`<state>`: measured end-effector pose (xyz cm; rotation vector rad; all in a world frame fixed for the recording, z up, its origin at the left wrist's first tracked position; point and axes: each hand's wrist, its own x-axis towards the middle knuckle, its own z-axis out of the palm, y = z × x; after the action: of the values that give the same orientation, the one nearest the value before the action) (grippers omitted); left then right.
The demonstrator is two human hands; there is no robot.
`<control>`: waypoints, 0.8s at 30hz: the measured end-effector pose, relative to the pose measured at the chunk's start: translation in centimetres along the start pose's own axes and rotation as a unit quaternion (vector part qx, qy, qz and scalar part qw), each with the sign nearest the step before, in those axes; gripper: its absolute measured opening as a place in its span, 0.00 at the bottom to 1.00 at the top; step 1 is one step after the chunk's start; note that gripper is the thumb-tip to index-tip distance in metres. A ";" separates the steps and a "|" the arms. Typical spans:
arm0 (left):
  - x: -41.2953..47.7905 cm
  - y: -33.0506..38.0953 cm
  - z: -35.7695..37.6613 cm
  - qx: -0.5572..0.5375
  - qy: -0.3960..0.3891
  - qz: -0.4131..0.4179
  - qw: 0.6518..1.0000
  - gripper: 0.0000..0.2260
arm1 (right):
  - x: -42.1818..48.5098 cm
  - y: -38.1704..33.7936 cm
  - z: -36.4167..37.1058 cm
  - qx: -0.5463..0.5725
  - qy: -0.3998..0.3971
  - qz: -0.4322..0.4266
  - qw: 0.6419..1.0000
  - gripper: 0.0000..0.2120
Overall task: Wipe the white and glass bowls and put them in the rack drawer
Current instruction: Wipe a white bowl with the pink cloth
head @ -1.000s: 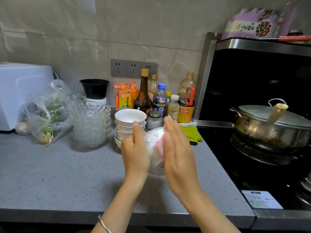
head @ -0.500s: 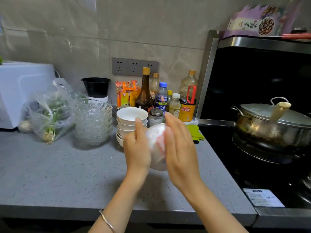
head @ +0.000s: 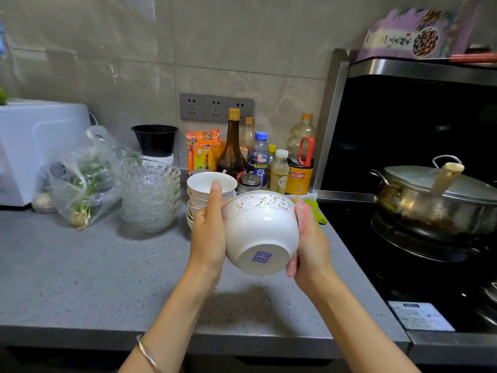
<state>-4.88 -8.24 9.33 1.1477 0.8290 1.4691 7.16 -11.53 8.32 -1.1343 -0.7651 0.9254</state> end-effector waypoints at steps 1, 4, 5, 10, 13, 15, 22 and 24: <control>0.1 0.1 -0.2 0.047 -0.026 0.000 0.999 0.20 | 0.2 -0.1 -0.1 0.004 -0.002 -0.004 1.000 0.20; 0.4 0.5 -0.8 0.166 -0.109 -0.010 0.980 0.21 | 0.5 -0.5 -0.7 -0.043 0.000 -0.071 0.997 0.25; 0.5 0.5 -1.0 0.199 -0.144 -0.029 0.969 0.24 | 0.5 -0.7 -0.8 -0.066 0.007 -0.117 0.991 0.27; -0.1 0.3 -1.4 0.159 -0.292 -0.192 0.924 0.36 | 0.9 0.3 -0.9 -0.150 -0.024 -0.420 0.895 0.24; 0.4 -0.3 -1.5 0.049 -0.296 -0.239 0.924 0.37 | 1.7 1.2 -1.7 -0.234 -0.040 -0.474 0.848 0.25; 1.0 -0.8 -1.7 -0.007 -0.278 -0.258 0.925 0.35 | 1.9 1.5 -2.2 -0.252 -0.061 -0.475 0.841 0.25; 1.2 -2.8 -2.3 -0.070 -0.277 -0.231 0.930 0.32 | 1.9 -0.4 -3.0 -0.493 -0.142 -0.346 0.786 0.26; 1.0 -3.3 -2.1 -0.056 -0.289 -0.203 0.934 0.30 | 1.8 -0.7 -2.5 -0.583 -0.138 -0.327 0.731 0.25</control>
<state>-5.87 -6.40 5.86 1.1526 0.5151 0.7621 10.24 -11.05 8.47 -1.5910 -1.9947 -0.1302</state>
